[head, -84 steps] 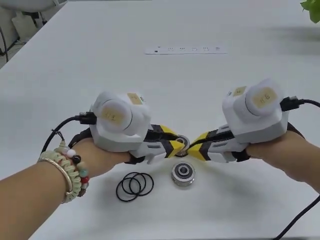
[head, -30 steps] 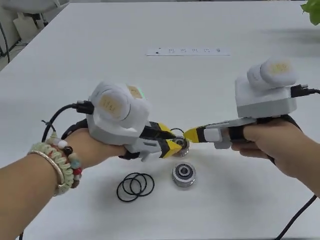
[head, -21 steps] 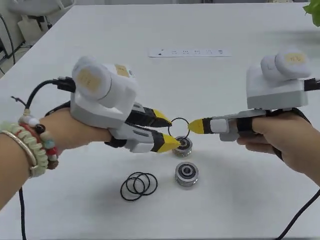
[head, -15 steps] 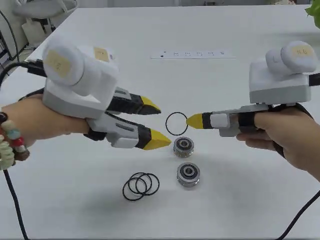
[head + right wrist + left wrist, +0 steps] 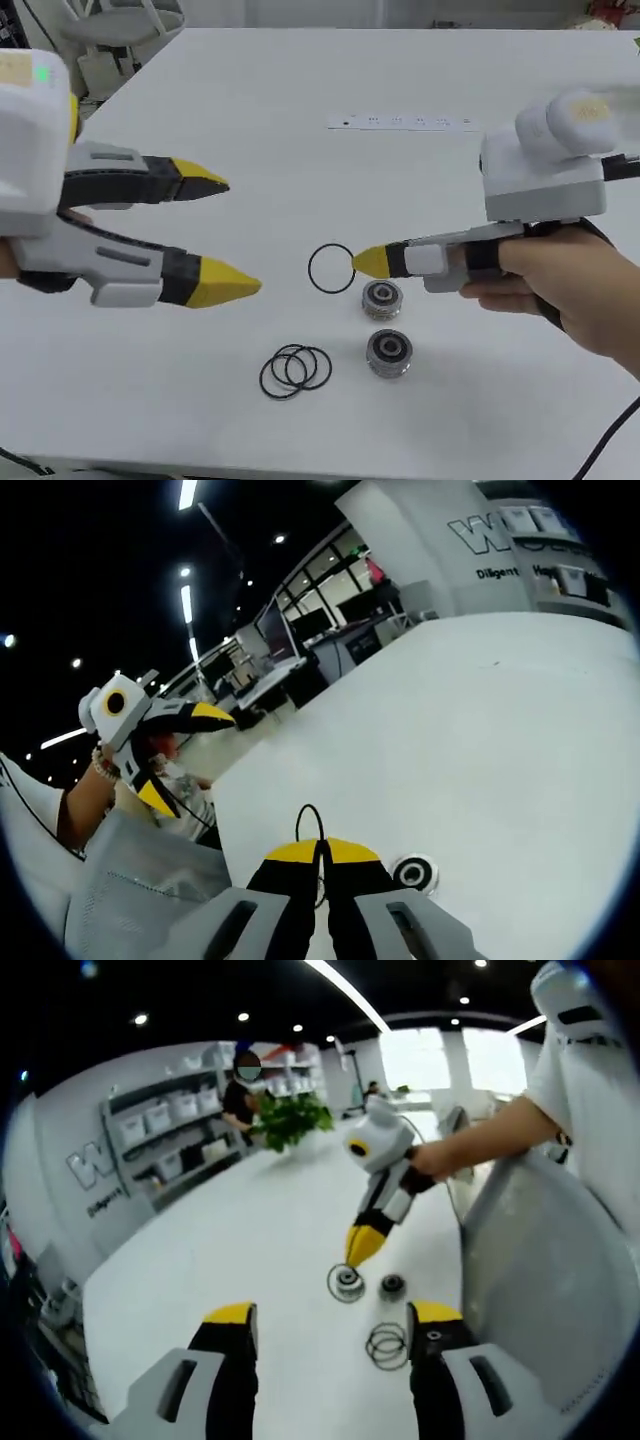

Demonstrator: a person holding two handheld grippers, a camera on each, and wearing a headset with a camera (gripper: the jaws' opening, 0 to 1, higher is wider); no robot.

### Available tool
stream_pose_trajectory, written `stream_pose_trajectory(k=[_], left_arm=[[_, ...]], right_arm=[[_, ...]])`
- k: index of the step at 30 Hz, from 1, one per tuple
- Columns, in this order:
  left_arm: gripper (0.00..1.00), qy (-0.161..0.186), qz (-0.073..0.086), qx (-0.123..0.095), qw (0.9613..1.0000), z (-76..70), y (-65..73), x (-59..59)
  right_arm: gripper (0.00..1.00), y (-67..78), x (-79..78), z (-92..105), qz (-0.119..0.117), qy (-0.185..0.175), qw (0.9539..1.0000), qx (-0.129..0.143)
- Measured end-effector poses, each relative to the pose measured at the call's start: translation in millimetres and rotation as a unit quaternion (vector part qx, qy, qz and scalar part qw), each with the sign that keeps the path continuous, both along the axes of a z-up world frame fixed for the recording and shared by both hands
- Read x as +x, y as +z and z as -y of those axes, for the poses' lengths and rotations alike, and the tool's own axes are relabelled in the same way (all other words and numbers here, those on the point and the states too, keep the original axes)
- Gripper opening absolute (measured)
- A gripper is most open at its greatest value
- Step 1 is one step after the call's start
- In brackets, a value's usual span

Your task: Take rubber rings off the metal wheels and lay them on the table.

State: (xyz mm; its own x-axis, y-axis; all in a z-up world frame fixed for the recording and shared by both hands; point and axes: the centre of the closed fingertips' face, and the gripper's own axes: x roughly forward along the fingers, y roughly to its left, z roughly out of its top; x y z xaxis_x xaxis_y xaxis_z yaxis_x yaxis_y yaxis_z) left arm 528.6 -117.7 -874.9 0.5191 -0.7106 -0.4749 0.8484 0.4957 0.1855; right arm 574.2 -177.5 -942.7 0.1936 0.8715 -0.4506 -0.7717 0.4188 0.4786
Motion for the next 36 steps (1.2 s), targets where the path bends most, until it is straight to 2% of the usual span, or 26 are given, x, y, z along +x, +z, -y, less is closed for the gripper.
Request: stream_pose_trajectory(k=[2,6,8,9,13,14,16,18,23,25,30,33,36], left_arm=[[0.63,0.02,-0.011,-0.01,0.9997,-12.4,-5.1,2.0],[0.63,0.042,-0.018,-0.012,0.9989,-23.1,-14.8,-12.0],[0.64,0.056,-0.025,-0.019,0.9979,-21.8,-17.9,-21.6],[0.64,0.066,-0.028,-0.026,0.9971,-26.1,-19.8,-25.4],[0.64,0.088,-0.03,-0.041,0.9948,-42.0,-22.7,-28.6],[0.64,0.097,-0.033,-0.051,0.9935,-46.2,-23.3,-30.3],[0.64,0.104,-0.038,-0.062,0.9919,-50.9,-25.2,-34.6],[0.64,0.109,-0.041,-0.062,0.9913,-55.2,-29.2,-38.9],[0.65,0.118,-0.047,-0.061,0.99,-63.7,-35.6,-45.8],[0.65,0.122,-0.049,-0.065,0.9892,-65.2,-36.7,-48.6],[0.65,0.128,-0.05,-0.066,0.9883,-67.9,-39.1,-50.3],[0.65,0.129,-0.05,-0.068,0.988,-67.7,-39.6,-52.6],[0.65,0.13,-0.051,-0.066,0.988,-67.6,-40.9,-54.9]], right_arm=[[0.0,-4.3,-8.8,-5.3,-0.006,0.018,0.9998,-0.006],[0.0,-15.9,-28.8,-14.5,-0.018,0.059,0.9978,-0.025],[0.0,-23.0,-35.6,-16.4,-0.024,0.071,0.9965,-0.037],[0.0,-30.3,-41.7,-17.5,-0.026,0.083,0.995,-0.05],[0.0,-44.1,-48.4,-18.5,-0.026,0.093,0.9926,-0.074],[0.0,-49.1,-51.4,-18.1,-0.03,0.098,0.9913,-0.083],[0.0,-56.3,-51.3,-17.0,-0.027,0.1,0.9899,-0.097],[0.0,-63.4,-50.9,-14.6,-0.026,0.103,0.9879,-0.113],[0.0,-71.2,-48.8,-10.6,-0.018,0.098,0.9862,-0.132],[0.0,-73.8,-45.6,-8.6,-0.008,0.094,0.9851,-0.144],[0.0,-73.7,-42.3,-8.6,0.004,0.088,0.9849,-0.149],[0.0,-73.1,-39.4,-6.9,0.026,0.09,0.9828,-0.159],[0.03,-69.7,-37.0,-4.9,0.032,0.087,0.9827,-0.16]])
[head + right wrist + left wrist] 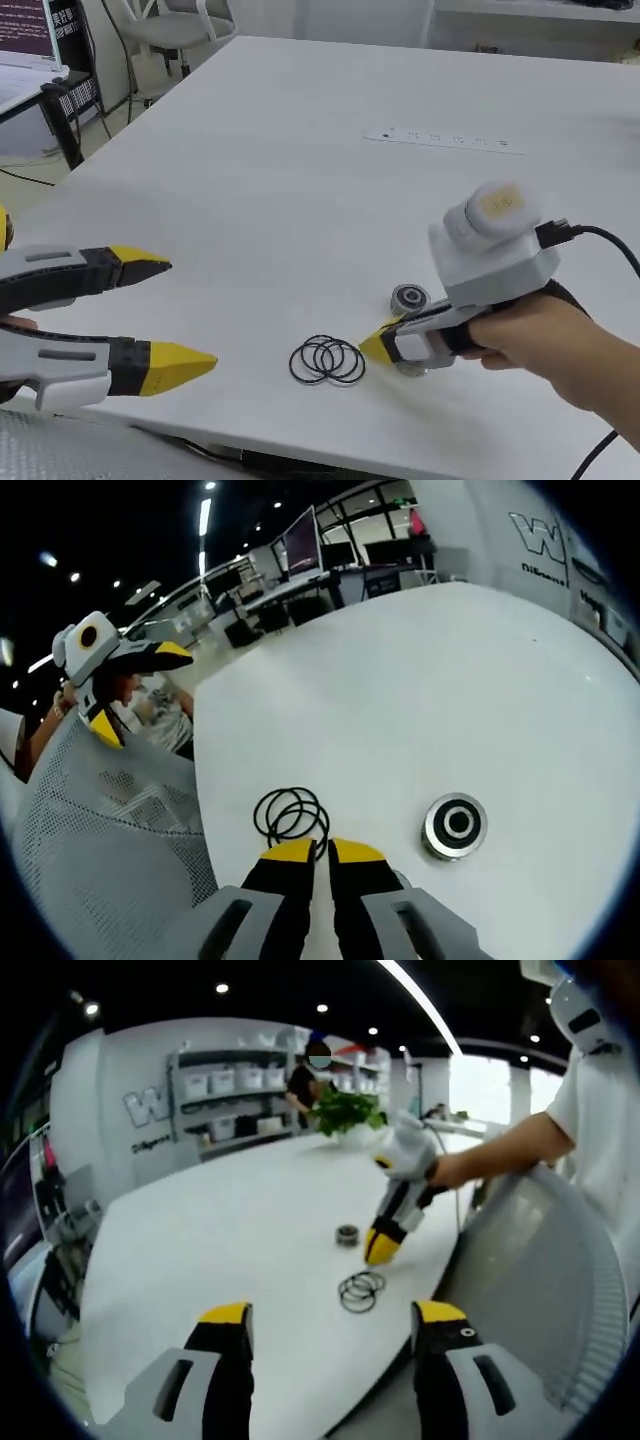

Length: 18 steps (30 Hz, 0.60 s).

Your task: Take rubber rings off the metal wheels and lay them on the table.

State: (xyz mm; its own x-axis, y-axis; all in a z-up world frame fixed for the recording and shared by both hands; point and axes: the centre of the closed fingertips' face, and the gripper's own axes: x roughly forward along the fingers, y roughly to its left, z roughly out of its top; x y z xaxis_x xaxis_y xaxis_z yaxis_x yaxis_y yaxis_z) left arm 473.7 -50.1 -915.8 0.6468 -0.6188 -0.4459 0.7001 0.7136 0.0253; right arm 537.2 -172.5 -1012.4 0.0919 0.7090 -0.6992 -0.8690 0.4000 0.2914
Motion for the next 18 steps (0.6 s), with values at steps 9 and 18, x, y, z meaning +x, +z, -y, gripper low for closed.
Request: stream_pose_trajectory(k=[9,18], left_arm=[[0.65,0.006,0.009,0.003,0.9999,-1.8,5.9,-1.8],[0.71,0.019,0.011,0.003,0.9998,-1.8,9.0,-1.0]], right_arm=[[0.12,32.3,4.6,2.7,0.027,0.002,0.9994,0.023],[0.31,69.9,-12.1,17.9,0.088,0.03,0.9951,0.035]])
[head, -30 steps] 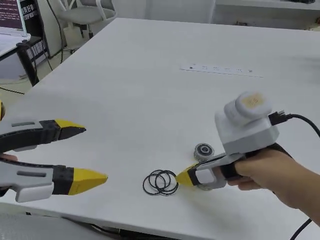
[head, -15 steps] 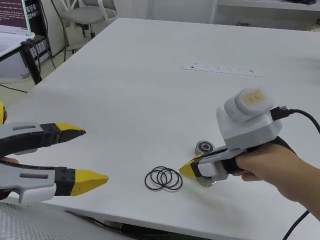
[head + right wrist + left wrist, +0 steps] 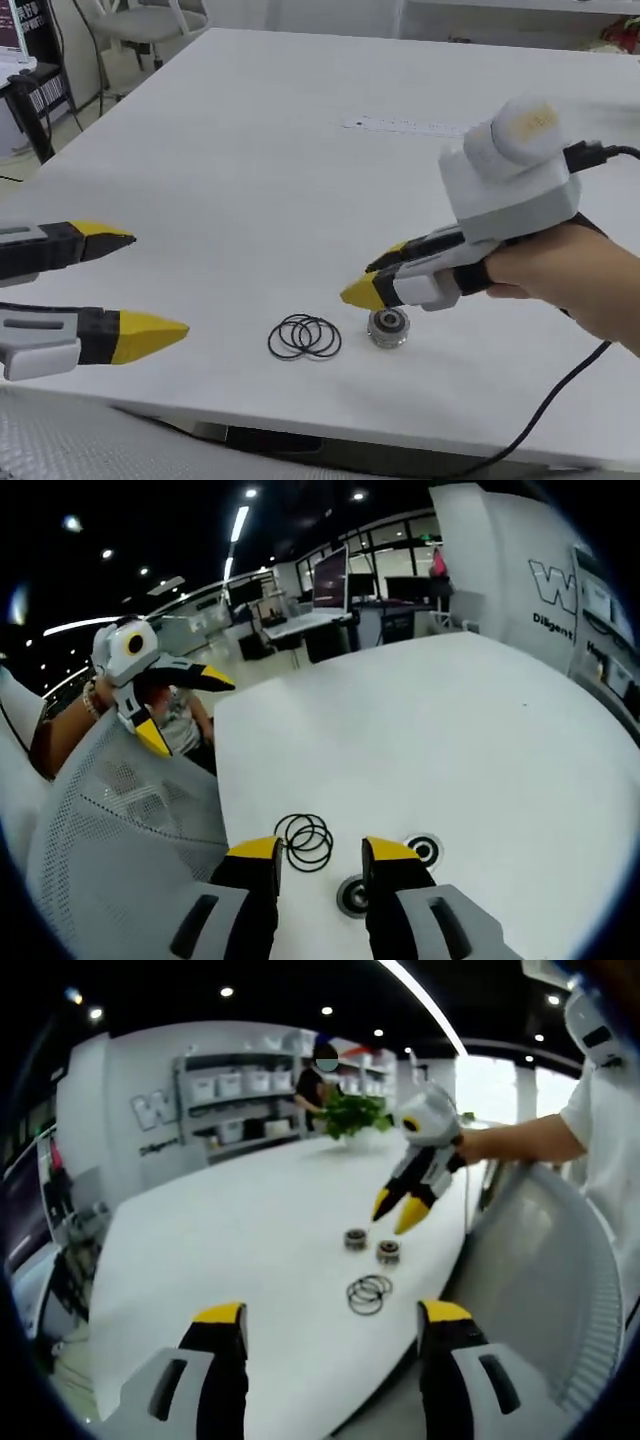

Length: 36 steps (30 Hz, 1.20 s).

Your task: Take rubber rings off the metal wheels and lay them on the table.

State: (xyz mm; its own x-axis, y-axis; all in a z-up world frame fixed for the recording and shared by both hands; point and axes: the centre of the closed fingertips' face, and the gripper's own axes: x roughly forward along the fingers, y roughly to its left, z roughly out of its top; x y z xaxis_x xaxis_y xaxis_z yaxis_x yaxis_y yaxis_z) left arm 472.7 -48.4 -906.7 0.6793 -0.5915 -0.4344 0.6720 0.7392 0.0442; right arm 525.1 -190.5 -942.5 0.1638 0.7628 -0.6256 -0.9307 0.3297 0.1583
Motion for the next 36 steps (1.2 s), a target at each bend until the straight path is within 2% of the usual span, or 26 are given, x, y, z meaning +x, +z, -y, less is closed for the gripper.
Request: stream_pose_trajectory(k=[2,5,8,9,13,16,22,26,28,36], left_arm=[[0.76,0.005,0.0,-0.001,1.0,-1.1,0.7,0.9],[0.73,0.003,0.001,-0.003,1.0,-0.7,2.8,-0.6],[0.76,0.003,0.004,-0.004,1.0,-1.2,4.0,-0.2],[0.77,0.005,0.004,-0.004,1.0,-2.0,3.5,0.3],[0.78,0.006,0.002,-0.004,1.0,-3.2,1.7,1.3],[0.79,0.006,0.001,-0.006,1.0,-2.6,0.5,1.5],[0.82,0.018,-0.001,-0.016,0.9997,-5.7,-1.3,3.6],[0.84,0.028,-0.007,-0.026,0.9992,-7.9,-2.7,4.5],[0.86,0.033,-0.012,-0.03,0.9989,-9.1,-4.1,4.7],[0.9,0.048,-0.033,-0.039,0.9975,-11.8,-10.0,4.5]], right_arm=[[0.35,4.8,-4.9,6.2,0.007,0.006,1.0,-0.001],[0.38,13.5,-11.9,19.9,0.026,0.011,0.9996,0.002],[0.48,18.6,-17.9,37.7,0.047,0.008,0.9988,0.009],[0.49,18.9,-20.5,42.1,0.047,0.007,0.9988,0.011],[0.57,23.1,-26.8,62.7,0.056,-0.013,0.9978,0.032],[0.64,25.9,-22.4,79.6,0.065,-0.035,0.9963,0.044],[0.76,26.6,-19.1,108.4,0.067,-0.088,0.992,0.061],[0.75,23.7,-17.6,124.9,0.058,-0.118,0.9887,0.071],[0.78,21.3,-16.8,132.1,0.055,-0.134,0.9867,0.075],[0.88,8.5,-16.2,148.0,0.045,-0.161,0.9834,0.072]])
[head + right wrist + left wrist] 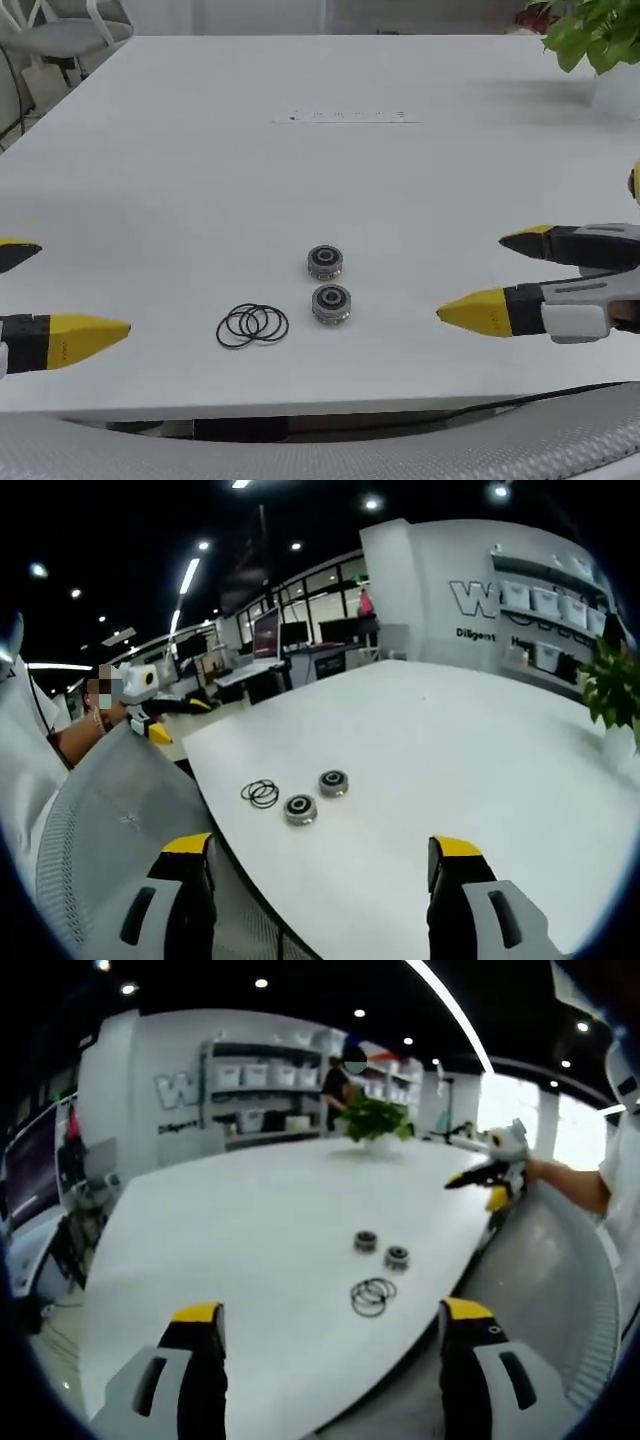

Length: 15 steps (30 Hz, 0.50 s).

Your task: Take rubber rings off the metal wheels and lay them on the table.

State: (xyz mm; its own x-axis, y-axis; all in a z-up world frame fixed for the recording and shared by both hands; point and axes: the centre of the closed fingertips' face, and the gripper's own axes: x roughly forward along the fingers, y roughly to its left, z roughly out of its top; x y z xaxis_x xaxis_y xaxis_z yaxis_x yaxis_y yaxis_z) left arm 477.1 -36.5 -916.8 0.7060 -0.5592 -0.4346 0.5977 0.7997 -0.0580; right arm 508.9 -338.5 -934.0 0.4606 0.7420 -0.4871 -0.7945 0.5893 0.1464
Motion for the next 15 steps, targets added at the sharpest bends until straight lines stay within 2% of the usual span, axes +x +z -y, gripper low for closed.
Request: stream_pose_trajectory(k=[8,15], left_arm=[[0.93,-0.003,-0.017,0.007,0.9998,1.3,-8.0,-0.7],[0.94,0.01,-0.025,-0.005,0.9996,-0.7,-9.6,-1.0]], right_arm=[[0.97,-17.2,-5.2,2.3,-0.016,-0.003,0.9998,-0.014],[0.99,-26.9,-7.1,3.6,-0.021,0.006,0.9992,-0.035]])
